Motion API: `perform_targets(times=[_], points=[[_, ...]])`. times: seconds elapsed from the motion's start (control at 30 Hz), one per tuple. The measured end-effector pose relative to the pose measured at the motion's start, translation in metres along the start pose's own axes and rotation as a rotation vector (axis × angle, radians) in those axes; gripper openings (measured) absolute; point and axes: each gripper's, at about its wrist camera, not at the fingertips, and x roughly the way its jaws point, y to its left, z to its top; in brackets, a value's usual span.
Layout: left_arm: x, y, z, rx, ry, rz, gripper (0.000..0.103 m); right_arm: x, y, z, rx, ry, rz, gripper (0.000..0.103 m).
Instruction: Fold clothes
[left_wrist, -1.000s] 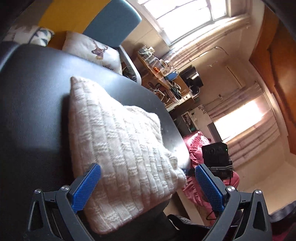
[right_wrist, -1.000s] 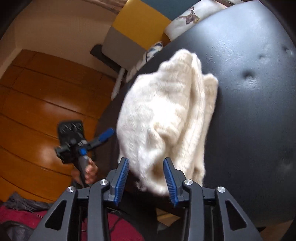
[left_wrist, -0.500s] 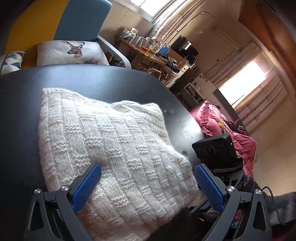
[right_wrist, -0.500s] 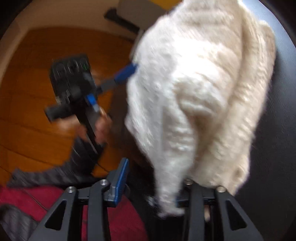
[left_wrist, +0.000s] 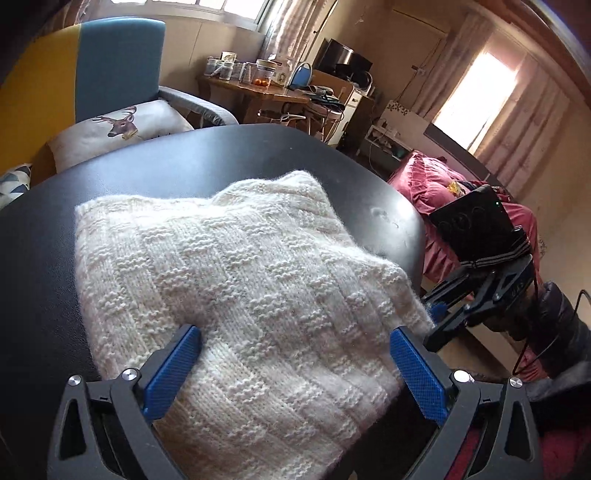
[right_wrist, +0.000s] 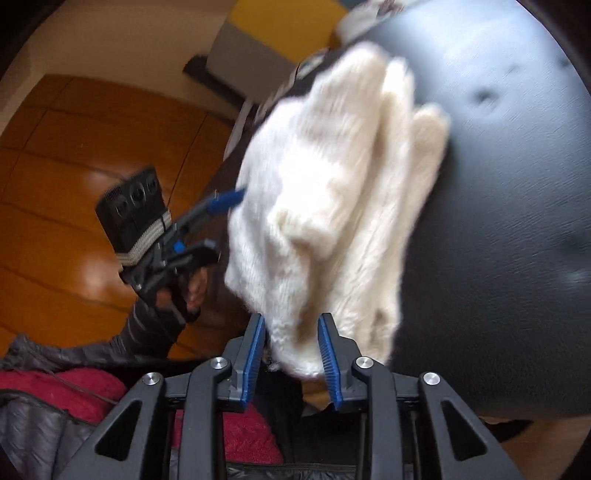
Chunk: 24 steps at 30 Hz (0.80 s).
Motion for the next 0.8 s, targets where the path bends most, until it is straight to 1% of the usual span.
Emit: perform_targets(times=[0.1,0.17,0.27,0.33,0.37,0.4,0.47,0.5,0.53,0.57,0.6,0.63,0.7,0.8], points=[[-0.007,0.001,0.007,-0.035,-0.039,-0.034,0.102,-0.021,-0.007,0.013,0.056,-0.167,-0.018,0.039],[-0.009,-0.004,0.009,-0.027,-0.049,-0.054,0.102,-0.019,-0.017,0.025,0.118,-0.226,-0.025,0.039],[-0.010,-0.015,0.012,0.002,-0.052,-0.084,0.102,-0.006,-0.030,0.043,0.167,-0.243,-0.023,0.039],[-0.007,-0.029,0.011,0.034,-0.040,-0.107,0.102,0.003,-0.033,0.049,0.149,-0.249,-0.022,0.039],[-0.004,-0.036,0.010,0.053,-0.029,-0.121,0.103,0.006,-0.033,0.052,0.129,-0.254,-0.024,0.037],[0.001,-0.041,0.009,0.068,-0.011,-0.140,0.102,0.009,-0.031,0.055,0.104,-0.259,-0.039,0.029],[0.015,-0.050,0.004,0.091,0.044,-0.187,0.102,0.012,-0.020,0.059,0.046,-0.261,-0.101,0.025],[0.024,-0.053,0.000,0.100,0.073,-0.206,0.102,0.009,-0.014,0.060,0.001,-0.261,-0.162,0.022],[0.033,-0.057,-0.004,0.106,0.102,-0.220,0.102,0.007,-0.007,0.061,-0.058,-0.249,-0.259,0.022],[0.042,-0.060,-0.009,0.115,0.130,-0.232,0.102,0.012,-0.002,0.061,-0.115,-0.219,-0.372,0.022],[0.050,-0.062,-0.014,0.126,0.154,-0.241,0.102,0.018,-0.002,0.059,-0.154,-0.176,-0.461,0.022],[0.056,-0.066,-0.018,0.138,0.167,-0.245,0.102,0.021,-0.005,0.055,-0.177,-0.148,-0.501,0.022],[0.062,-0.075,-0.025,0.172,0.174,-0.242,0.102,0.018,-0.013,0.051,-0.203,-0.147,-0.509,0.020],[0.068,-0.087,-0.029,0.208,0.169,-0.209,0.102,0.015,-0.023,0.045,-0.234,-0.147,-0.519,0.022]])
